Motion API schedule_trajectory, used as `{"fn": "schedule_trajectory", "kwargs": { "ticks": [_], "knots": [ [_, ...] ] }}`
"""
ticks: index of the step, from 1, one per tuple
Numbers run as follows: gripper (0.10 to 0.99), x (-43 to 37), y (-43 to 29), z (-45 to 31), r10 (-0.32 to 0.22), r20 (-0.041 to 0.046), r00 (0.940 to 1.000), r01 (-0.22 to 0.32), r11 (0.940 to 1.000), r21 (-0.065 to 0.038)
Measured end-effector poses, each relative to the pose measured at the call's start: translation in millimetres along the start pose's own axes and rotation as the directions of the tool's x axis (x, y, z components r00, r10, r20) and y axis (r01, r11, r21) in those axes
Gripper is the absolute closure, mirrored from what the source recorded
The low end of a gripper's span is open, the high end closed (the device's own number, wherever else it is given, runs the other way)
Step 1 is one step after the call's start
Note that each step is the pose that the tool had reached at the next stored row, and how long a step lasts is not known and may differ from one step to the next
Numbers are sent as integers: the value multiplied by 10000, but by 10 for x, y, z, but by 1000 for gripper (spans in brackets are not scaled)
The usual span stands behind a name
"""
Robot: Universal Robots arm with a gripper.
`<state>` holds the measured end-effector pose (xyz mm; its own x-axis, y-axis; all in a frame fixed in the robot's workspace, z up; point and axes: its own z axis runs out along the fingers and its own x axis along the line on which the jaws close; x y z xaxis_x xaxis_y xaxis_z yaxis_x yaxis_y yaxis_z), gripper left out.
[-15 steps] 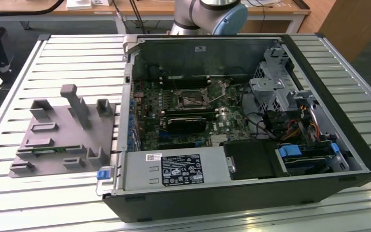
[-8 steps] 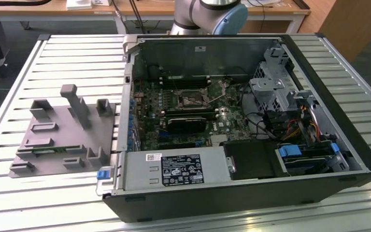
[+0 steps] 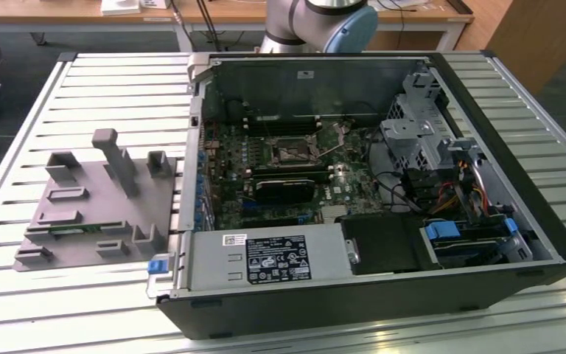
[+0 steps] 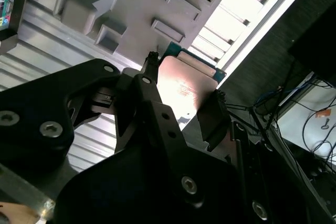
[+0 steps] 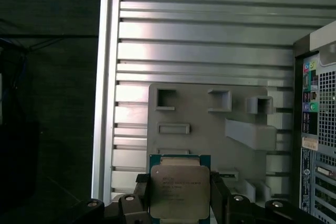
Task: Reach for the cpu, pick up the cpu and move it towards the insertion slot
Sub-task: 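Pick up the cpu and move it towards the insertion slot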
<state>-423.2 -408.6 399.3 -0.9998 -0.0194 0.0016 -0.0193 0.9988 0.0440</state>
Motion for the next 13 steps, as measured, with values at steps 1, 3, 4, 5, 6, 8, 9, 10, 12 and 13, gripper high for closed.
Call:
{"fn": "schedule_trajectory", "kwargs": {
  "ticks": [1,3,4,5,6,8,9,10,12,13],
  "knots": [
    [541,0,1,-25,0,0,10000,0,10000,0],
    [541,-5,3,-49,1,0,10000,-1,10000,0],
    [541,-12,2,-49,-1,2,10000,1,10000,-1],
    [541,-25,1,-49,-2,1,10000,2,10000,-1],
    [541,-43,1,-50,-1,0,10000,1,10000,0],
    [541,-73,1,-50,0,0,10000,0,10000,0],
    [541,-88,0,-50,0,0,10000,0,10000,0],
    [541,-104,0,-50,0,0,10000,0,10000,0],
    [541,-139,-1,-50,0,0,10000,0,10000,0],
    [541,-158,-1,-50,1,0,10000,-1,10000,0]
  ]
}}
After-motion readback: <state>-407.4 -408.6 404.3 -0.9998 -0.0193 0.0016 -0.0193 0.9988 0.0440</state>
